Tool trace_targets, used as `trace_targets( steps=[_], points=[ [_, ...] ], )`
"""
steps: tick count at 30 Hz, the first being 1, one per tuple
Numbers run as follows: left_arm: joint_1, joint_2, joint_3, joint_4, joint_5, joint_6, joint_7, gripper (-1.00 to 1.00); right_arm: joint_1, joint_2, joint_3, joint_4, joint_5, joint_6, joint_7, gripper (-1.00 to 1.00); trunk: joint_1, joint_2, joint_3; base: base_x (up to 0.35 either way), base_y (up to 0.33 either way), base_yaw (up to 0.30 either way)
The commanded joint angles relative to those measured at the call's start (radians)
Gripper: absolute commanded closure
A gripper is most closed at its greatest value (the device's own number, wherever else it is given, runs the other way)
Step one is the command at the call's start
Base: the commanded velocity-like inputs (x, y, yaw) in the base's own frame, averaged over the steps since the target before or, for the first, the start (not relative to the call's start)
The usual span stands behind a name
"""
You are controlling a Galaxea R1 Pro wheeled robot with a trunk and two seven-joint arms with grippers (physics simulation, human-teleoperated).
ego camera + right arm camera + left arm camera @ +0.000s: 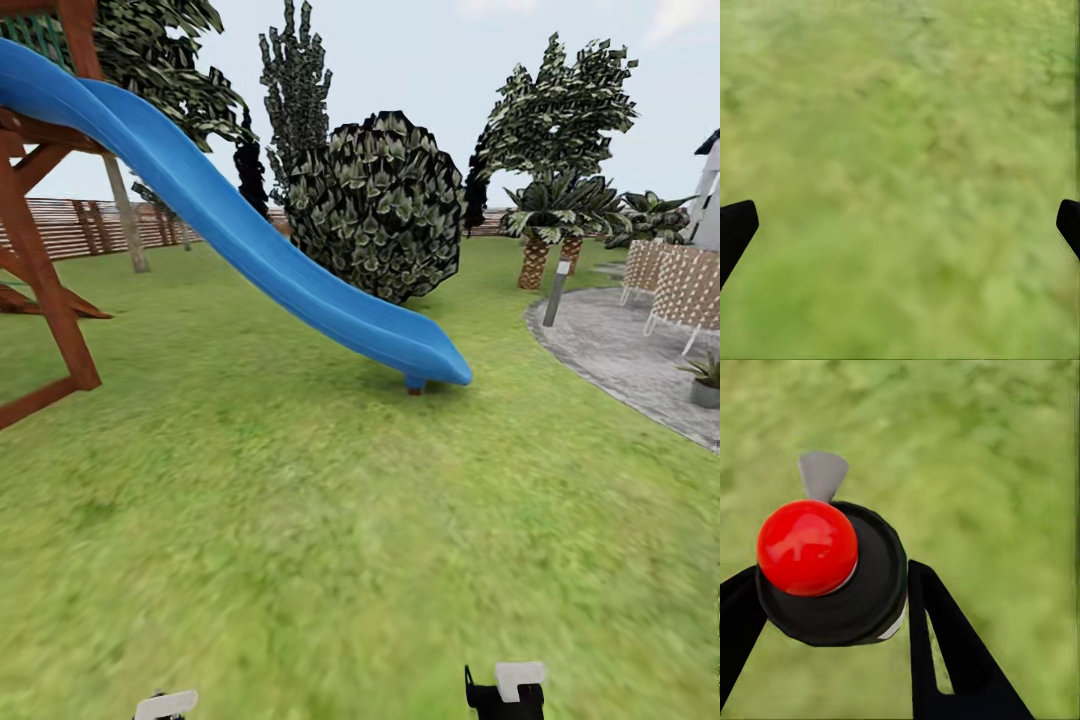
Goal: Pick up the pesticide atomizer in the garden and spray insectifuge to fully cover both potted plants in the garden.
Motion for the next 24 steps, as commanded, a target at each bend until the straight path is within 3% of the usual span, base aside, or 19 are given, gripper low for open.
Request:
trace_targets(
  steps=[1, 8, 16, 24],
  points=[
    [0.000, 0.000, -0.007, 0.000, 0.011, -0.002, -0.003, 1.00, -0.001, 0.000, -0.003, 0.001, 0.011, -0.001, -0.008, -1.00, 0.000, 0.000, -0.001, 0.337, 0.114, -0.256],
    [0.000, 0.000, -0.007, 0.000, 0.011, -0.002, -0.004, 1.00, -0.001, 0.000, -0.002, 0.002, 0.011, -0.001, -0.008, -1.00, 0.000, 0.000, 0.002, 0.325, 0.104, -0.256],
    [0.000, 0.000, -0.007, 0.000, 0.011, -0.001, -0.003, 1.00, -0.001, 0.000, -0.003, 0.001, 0.009, -0.001, -0.008, -1.00, 0.000, 0.000, 0.004, 0.060, 0.011, -0.259],
    [0.000, 0.000, -0.007, -0.001, 0.011, -0.001, -0.003, 1.00, -0.001, 0.001, -0.003, 0.001, 0.009, -0.001, -0.008, -1.00, 0.000, 0.000, 0.004, 0.297, 0.000, -0.266]
  ],
)
